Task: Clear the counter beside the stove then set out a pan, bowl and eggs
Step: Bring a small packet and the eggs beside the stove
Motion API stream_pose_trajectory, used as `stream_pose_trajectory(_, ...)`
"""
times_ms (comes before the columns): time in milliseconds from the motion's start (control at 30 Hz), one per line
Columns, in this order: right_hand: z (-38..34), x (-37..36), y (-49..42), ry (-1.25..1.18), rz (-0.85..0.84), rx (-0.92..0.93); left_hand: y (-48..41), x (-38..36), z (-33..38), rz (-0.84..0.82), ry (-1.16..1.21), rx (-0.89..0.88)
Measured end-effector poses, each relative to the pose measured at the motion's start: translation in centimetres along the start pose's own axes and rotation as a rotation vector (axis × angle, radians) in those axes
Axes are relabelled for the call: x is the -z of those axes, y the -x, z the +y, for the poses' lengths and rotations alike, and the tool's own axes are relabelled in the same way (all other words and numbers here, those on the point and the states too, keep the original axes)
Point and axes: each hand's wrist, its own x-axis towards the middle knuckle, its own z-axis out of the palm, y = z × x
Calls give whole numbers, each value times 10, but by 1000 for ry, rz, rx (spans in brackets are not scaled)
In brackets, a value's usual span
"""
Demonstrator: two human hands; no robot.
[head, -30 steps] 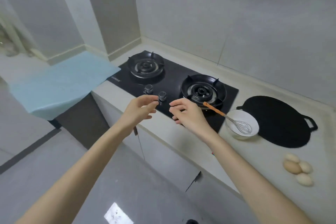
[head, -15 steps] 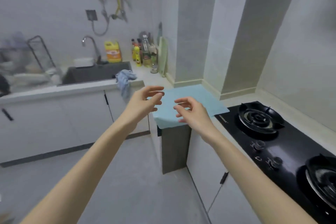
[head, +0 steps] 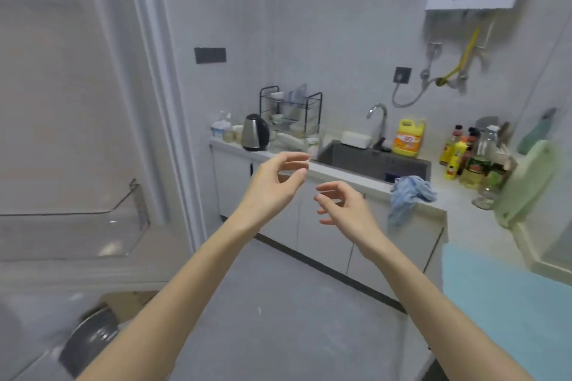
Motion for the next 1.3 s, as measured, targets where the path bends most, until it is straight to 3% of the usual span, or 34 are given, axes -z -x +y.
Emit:
stream_pose_trajectory(200, -17, -66, -71, -53, -280, 97, -10, 50, -20, 281, -257, 61)
stream_pose_trajectory(367, -20, -117, -101, -114, -462, 123, -11, 87, -37, 405, -535, 158)
stream_pose_trajectory(633, -21, -181, -99, -224, -763, 176, -7, 99, -36, 404, -714, 222)
stream_pose_trajectory(933, -25, -173, -69, -385, -863, 181, 43, 96, -29, 472, -803, 131)
stream_pose_trajectory(1167, -31, -181, -23, -382, -1102, 264, 115, 92, -24, 550, -1335, 22)
stream_pose_trajectory(1300, -39, -202, 3, -357, -1122, 320, 151, 95, -26, 584, -1619, 91)
